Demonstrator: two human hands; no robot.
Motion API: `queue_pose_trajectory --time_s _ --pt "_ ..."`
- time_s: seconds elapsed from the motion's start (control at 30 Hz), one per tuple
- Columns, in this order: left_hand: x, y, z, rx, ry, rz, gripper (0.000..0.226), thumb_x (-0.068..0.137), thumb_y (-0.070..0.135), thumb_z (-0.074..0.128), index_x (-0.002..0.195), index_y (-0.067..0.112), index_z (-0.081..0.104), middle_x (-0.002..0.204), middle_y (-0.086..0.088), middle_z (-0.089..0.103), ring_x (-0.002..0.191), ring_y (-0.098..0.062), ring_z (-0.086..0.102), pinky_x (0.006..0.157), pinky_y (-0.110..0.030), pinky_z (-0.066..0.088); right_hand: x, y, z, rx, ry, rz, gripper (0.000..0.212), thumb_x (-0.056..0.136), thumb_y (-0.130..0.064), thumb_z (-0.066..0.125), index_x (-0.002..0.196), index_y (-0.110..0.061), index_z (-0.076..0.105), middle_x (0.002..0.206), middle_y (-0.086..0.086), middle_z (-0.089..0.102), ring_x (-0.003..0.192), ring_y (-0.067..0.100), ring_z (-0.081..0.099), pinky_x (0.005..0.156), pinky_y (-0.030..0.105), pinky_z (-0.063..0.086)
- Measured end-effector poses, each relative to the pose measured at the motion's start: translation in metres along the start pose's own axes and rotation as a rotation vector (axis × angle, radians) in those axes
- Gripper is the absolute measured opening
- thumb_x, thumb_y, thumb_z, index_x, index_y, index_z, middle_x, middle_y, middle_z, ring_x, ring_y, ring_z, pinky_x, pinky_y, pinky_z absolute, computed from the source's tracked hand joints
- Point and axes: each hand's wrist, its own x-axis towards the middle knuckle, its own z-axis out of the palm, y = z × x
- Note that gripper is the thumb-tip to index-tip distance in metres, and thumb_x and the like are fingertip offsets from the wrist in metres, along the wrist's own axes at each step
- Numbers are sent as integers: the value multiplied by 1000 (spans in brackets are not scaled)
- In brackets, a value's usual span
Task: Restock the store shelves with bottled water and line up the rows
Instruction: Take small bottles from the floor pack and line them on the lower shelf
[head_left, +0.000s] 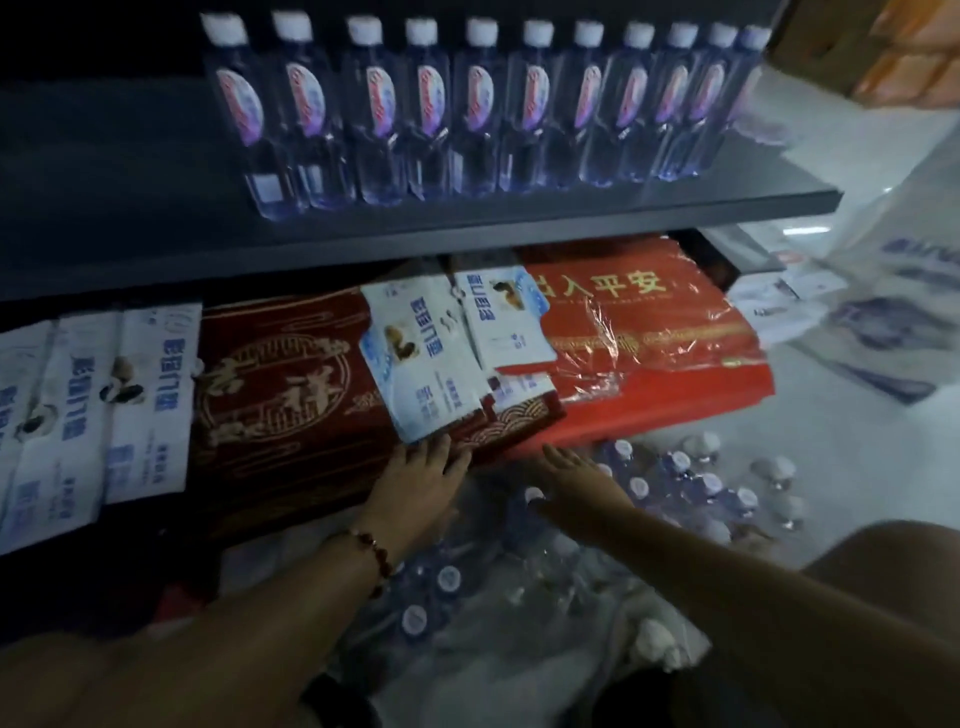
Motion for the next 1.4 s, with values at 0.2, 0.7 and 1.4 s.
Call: queue_pose_trajectory --time_s 0.2,0.7,1.4 --pt "16 16 52 -1 -133 41 67 62 48 84 122 22 72 102 -8 72 79 -25 68 66 -38 54 7 5 60 52 -118 117 56 94 -37 54 144 -17 41 145 10 47 129 32 49 99 38 45" --pt "34 5 113 -554 -294 -126 32 103 33 51 127 16 63 131 -2 63 117 -22 60 92 -26 44 61 15 77 -94 -131 52 35 98 -40 45 122 -18 57 119 4 66 105 27 67 84 39 48" --pt "-51 0 -150 -1461 479 -248 16 90 40 69 94 31 55 84 6 71 79 -7 70 75 -36 55 -49 -49 -185 959 273 -276 29 98 -42 54 109 -17 65 101 1 73 90 12 70 79 27 55"
